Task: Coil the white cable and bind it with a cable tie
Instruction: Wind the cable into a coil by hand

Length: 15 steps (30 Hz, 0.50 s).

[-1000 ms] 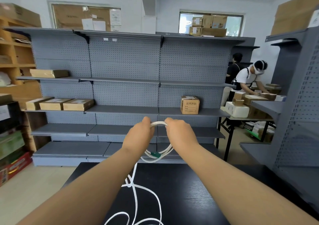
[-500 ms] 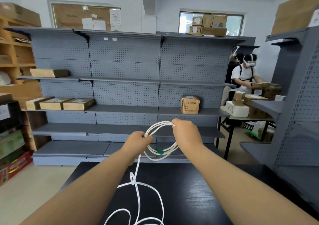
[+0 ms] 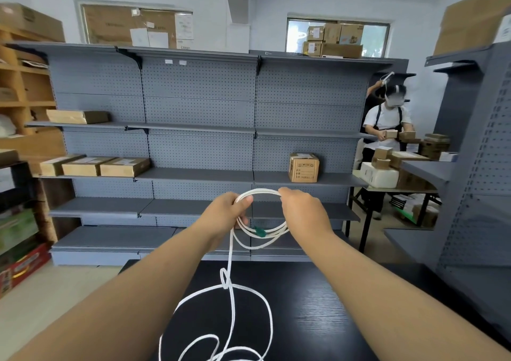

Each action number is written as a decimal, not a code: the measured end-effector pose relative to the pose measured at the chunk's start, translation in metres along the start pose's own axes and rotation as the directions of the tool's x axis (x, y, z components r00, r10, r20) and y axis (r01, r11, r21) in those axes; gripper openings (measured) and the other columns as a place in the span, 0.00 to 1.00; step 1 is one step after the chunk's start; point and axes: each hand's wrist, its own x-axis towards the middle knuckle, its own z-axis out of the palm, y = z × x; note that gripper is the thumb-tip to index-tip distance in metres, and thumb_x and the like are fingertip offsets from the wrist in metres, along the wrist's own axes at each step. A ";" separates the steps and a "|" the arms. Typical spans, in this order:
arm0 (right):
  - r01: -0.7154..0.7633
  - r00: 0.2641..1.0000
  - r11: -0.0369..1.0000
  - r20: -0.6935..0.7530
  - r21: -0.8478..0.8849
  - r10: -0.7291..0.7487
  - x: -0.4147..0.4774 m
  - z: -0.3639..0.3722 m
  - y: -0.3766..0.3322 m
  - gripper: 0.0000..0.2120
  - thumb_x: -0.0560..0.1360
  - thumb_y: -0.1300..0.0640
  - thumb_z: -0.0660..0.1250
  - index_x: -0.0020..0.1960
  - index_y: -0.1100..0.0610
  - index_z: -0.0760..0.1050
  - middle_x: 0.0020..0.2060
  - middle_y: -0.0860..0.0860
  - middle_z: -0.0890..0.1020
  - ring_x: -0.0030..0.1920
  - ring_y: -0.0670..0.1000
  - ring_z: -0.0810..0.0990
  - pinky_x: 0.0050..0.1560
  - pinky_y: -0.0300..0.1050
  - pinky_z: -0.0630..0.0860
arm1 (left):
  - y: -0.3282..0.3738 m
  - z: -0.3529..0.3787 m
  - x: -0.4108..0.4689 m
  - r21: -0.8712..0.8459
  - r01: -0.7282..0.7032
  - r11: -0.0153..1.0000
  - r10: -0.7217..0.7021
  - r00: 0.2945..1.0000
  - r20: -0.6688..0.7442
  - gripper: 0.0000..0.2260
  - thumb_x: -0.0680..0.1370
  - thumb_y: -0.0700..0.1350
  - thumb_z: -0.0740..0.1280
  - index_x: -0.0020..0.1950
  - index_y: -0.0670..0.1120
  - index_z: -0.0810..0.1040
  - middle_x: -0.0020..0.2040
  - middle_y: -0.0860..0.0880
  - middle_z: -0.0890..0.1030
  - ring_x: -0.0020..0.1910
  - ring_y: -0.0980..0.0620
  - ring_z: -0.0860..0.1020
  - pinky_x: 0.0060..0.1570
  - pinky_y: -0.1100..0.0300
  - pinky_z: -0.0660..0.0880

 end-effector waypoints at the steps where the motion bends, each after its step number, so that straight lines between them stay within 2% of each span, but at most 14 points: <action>1: -0.013 1.000 1.000 -0.008 0.006 0.013 0.001 0.001 0.002 0.08 0.80 0.64 0.54 0.54 0.58 0.70 0.37 0.53 0.70 0.36 0.56 0.69 0.35 0.47 0.64 | 0.001 0.002 0.000 -0.017 -0.017 1.000 0.017 1.000 -0.010 0.11 0.80 0.51 0.61 0.41 0.46 0.70 0.31 0.46 0.74 0.34 0.49 0.73 0.36 0.60 0.68; 4: -0.044 0.999 0.999 -0.017 0.025 0.045 0.003 0.004 0.006 0.07 0.80 0.63 0.55 0.54 0.59 0.70 0.41 0.55 0.77 0.36 0.56 0.71 0.35 0.46 0.65 | 0.005 0.007 0.002 -0.164 -0.053 0.985 0.048 0.998 -0.032 0.12 0.80 0.52 0.59 0.44 0.44 0.72 0.28 0.50 0.70 0.31 0.51 0.70 0.37 0.58 0.68; 6: -0.053 0.999 0.998 -0.008 0.042 0.053 0.003 0.004 0.007 0.06 0.81 0.62 0.55 0.54 0.59 0.70 0.44 0.56 0.79 0.40 0.58 0.76 0.35 0.46 0.66 | 0.009 0.011 0.003 -0.234 -0.061 0.970 0.046 0.996 -0.071 0.13 0.81 0.51 0.57 0.44 0.44 0.73 0.29 0.50 0.66 0.29 0.53 0.66 0.36 0.59 0.69; 7: -0.064 0.998 0.996 0.003 0.062 0.064 0.003 0.003 0.006 0.07 0.81 0.61 0.55 0.54 0.59 0.70 0.45 0.56 0.80 0.42 0.59 0.77 0.36 0.46 0.66 | 0.010 0.012 0.005 -0.206 -0.068 0.976 0.050 0.995 -0.089 0.13 0.81 0.52 0.56 0.44 0.44 0.73 0.30 0.50 0.65 0.29 0.53 0.64 0.36 0.58 0.69; 11: -0.145 0.984 0.966 0.132 0.212 0.119 0.003 0.000 0.004 0.08 0.80 0.54 0.57 0.54 0.58 0.71 0.46 0.57 0.80 0.46 0.60 0.77 0.39 0.47 0.70 | 0.014 0.010 0.012 0.101 -0.090 0.991 0.100 0.990 -0.096 0.15 0.80 0.55 0.57 0.48 0.43 0.73 0.31 0.51 0.65 0.31 0.52 0.64 0.40 0.55 0.66; 15: -0.172 0.970 0.928 0.219 0.330 0.102 0.005 -0.002 0.005 0.07 0.78 0.53 0.61 0.53 0.55 0.71 0.45 0.54 0.79 0.47 0.57 0.77 0.44 0.49 0.72 | 0.020 0.005 0.014 0.261 -0.135 0.956 0.148 0.988 -0.033 0.14 0.80 0.55 0.57 0.47 0.45 0.72 0.31 0.51 0.66 0.31 0.53 0.65 0.35 0.58 0.64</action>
